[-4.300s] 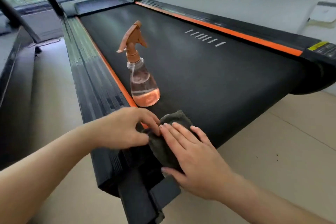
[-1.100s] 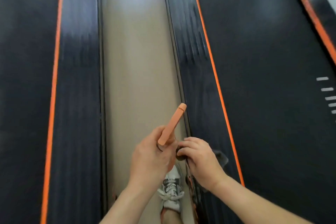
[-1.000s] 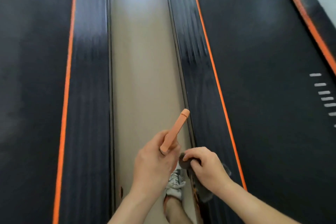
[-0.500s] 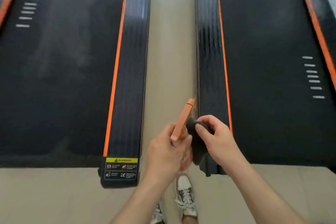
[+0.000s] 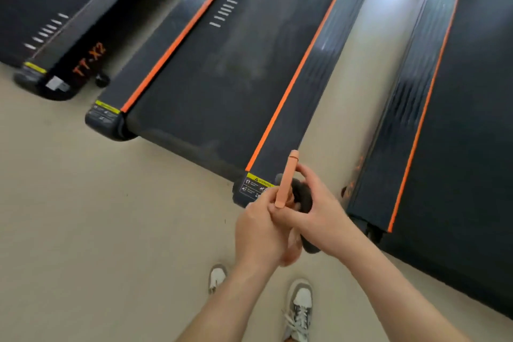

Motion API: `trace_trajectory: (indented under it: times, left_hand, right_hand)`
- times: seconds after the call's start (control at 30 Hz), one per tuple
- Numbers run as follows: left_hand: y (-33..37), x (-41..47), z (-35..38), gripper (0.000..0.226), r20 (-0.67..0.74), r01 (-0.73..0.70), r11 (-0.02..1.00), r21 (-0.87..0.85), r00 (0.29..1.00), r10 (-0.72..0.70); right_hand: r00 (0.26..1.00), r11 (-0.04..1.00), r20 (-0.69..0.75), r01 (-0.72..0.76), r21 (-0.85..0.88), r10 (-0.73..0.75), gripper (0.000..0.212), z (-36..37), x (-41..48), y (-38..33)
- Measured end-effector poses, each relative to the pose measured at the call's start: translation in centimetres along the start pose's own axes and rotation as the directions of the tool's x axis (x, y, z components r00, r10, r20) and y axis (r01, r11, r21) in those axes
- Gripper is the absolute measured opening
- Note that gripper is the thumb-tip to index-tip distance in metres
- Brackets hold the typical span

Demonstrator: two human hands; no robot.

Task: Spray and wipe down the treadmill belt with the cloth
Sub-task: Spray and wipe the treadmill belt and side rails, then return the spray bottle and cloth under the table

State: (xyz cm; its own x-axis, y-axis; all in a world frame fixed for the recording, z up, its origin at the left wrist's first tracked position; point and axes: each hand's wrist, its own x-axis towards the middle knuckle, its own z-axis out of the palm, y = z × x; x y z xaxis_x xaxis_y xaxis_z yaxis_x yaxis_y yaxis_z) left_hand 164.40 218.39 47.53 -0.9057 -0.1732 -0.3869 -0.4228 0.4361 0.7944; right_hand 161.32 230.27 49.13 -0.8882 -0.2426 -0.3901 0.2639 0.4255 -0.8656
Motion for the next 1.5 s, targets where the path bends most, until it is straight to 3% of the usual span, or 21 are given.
trace_trajectory:
  times: [0.17, 0.33, 0.43, 0.5, 0.6, 0.77, 0.87, 1.07, 1.17, 1.27, 1.4, 1.5]
  left_hand:
    - [-1.7, -0.5, -8.0, 0.013, -0.079, 0.069, 0.996, -0.05, 0.994, -0.073]
    - [-3.4, 0.6, -17.7, 0.016, -0.176, 0.11, 0.981, -0.157, 0.975, -0.137]
    - [-5.2, 2.8, -25.7, 0.005, -0.179, 0.094, 0.968, -0.232, 0.974, -0.137]
    - [-7.2, 4.0, -33.5, 0.011, -0.233, 0.07, 0.949, -0.307, 0.961, -0.146]
    - [-8.0, 6.3, -41.9, 0.011, -0.292, 0.024, 0.915, -0.404, 0.944, -0.153]
    - [-9.1, 11.1, -52.6, 0.05, -0.334, -0.064, 0.867, -0.494, 0.935, -0.121]
    - [-9.9, 15.1, -58.0, 0.039, -0.294, -0.046, 0.882, -0.47, 0.95, -0.107]
    - [-12.2, 25.8, -72.4, 0.02, -0.394, -0.041, 0.824, -0.565, 0.891, -0.226]
    - [-13.0, 30.0, -79.5, 0.033, -0.362, -0.028, 0.748, -0.663, 0.887, -0.287]
    - [-13.6, 34.3, -87.8, 0.029, -0.306, -0.02, 0.697, -0.717, 0.907, -0.289]
    - [-15.5, 40.9, -99.4, 0.022, -0.319, -0.059, 0.743, -0.666, 0.924, -0.212]
    - [-18.1, 46.3, -107.6, 0.016, -0.402, -0.102, 0.874, -0.475, 0.909, -0.112]
  right_hand:
    - [0.993, 0.989, -0.057, 0.092, -0.116, -0.099, 0.063, 7.1, 1.7, -4.6]
    - [0.978, 0.937, 0.083, 0.207, -0.282, -0.191, 0.045, 14.3, 4.4, -12.7]
    - [0.961, 0.912, 0.094, 0.276, -0.302, -0.259, 0.03, 20.0, 7.3, -18.3]
    - [0.948, 0.895, 0.139, 0.317, -0.315, -0.287, 0.03, 26.1, 9.4, -23.8]
    - [0.934, 0.894, 0.132, 0.357, -0.27, -0.333, 0.036, 32.1, 12.0, -30.5]
    - [0.953, 0.94, 0.003, 0.3, -0.163, -0.304, 0.033, 40.0, 17.5, -38.3]
    - [0.957, 0.948, -0.018, 0.285, -0.145, -0.29, 0.018, 43.5, 21.6, -41.6]
    - [0.943, 0.941, 0.001, 0.333, -0.056, -0.334, 0.016, 53.7, 33.3, -51.4]
    - [0.941, 0.94, 0.014, 0.339, -0.027, -0.339, 0.011, 58.4, 38.3, -56.5]
    - [0.942, 0.942, 0.008, 0.337, 0.008, -0.337, 0.014, 63.8, 43.3, -62.4]
    - [0.924, 0.925, -0.027, 0.38, -0.01, -0.38, 0.021, 71.7, 50.4, -70.4]
    - [0.916, 0.918, -0.065, 0.396, -0.013, -0.396, 0.03, 77.9, 55.2, -76.0]
